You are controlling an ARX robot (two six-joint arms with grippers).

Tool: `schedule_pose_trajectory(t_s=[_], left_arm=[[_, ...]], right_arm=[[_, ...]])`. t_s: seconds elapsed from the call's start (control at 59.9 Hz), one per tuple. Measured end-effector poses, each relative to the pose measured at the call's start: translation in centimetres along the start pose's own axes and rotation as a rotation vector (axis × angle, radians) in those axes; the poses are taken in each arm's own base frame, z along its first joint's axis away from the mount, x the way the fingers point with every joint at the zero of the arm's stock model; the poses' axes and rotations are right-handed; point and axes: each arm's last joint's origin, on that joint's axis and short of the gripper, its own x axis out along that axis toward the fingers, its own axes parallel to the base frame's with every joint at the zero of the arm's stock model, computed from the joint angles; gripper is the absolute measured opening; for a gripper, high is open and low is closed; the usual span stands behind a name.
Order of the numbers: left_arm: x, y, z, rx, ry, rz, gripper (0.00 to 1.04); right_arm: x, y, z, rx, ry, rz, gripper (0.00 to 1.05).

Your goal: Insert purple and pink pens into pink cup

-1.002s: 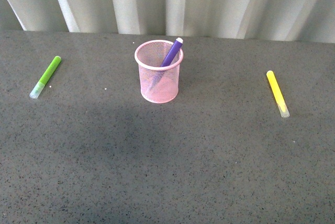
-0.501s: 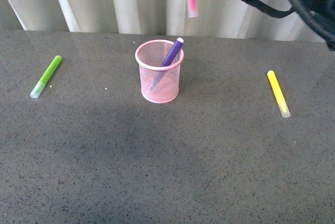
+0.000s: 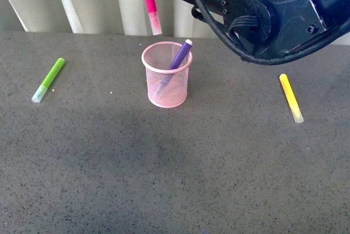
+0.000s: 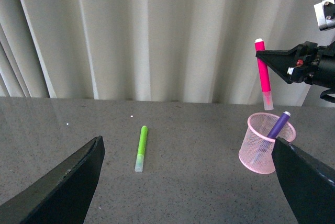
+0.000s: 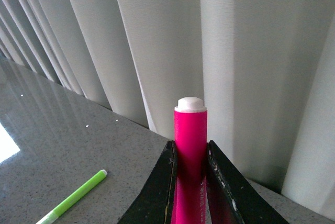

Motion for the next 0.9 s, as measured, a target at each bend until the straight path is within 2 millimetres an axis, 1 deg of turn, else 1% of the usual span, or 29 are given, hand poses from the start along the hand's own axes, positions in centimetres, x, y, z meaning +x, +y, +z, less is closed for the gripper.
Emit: schedule_pose_trajectory(t_s=[0.117, 0.3, 0.601, 0.651, 0.701, 0.734, 0.751, 0.818, 0.835, 0.901], left_arm=[[0.0, 0.0, 0.0, 0.000, 0.000, 0.000, 0.98], [0.0, 0.0, 0.0, 0.000, 0.000, 0.000, 0.98], [0.0, 0.0, 0.0, 0.000, 0.000, 0.000, 0.98], [0.0, 0.0, 0.0, 0.000, 0.000, 0.000, 0.98], [0.0, 0.0, 0.0, 0.000, 0.000, 0.000, 0.98], [0.0, 0.0, 0.0, 0.000, 0.000, 0.000, 0.98], [0.0, 0.0, 0.0, 0.000, 0.000, 0.000, 0.98], [0.0, 0.0, 0.0, 0.000, 0.000, 0.000, 0.98], [0.0, 0.0, 0.0, 0.000, 0.000, 0.000, 0.98], [0.0, 0.0, 0.0, 0.000, 0.000, 0.000, 0.98]], right_arm=[[-0.3, 0.4, -0.7, 0.004, 0.012, 0.016, 0.11], [-1.2, 0.0, -1.8, 0.009, 0.029, 0.010, 0.11], [-2.0, -0.9, -2.3, 0.013, 0.043, -0.004, 0.12], [-2.0, -0.9, -2.3, 0.013, 0.043, -0.001, 0.21], [-2.0, -0.9, -2.3, 0.013, 0.043, 0.000, 0.28], [-2.0, -0.9, -2.3, 0.014, 0.044, 0.003, 0.36], [-2.0, -0.9, -2.3, 0.013, 0.043, 0.003, 0.37], [-2.0, -0.9, -2.3, 0.013, 0.042, 0.005, 0.53], [-2.0, -0.9, -2.3, 0.014, 0.041, 0.005, 0.58], [-2.0, -1.1, -2.3, 0.014, 0.041, 0.002, 0.73]])
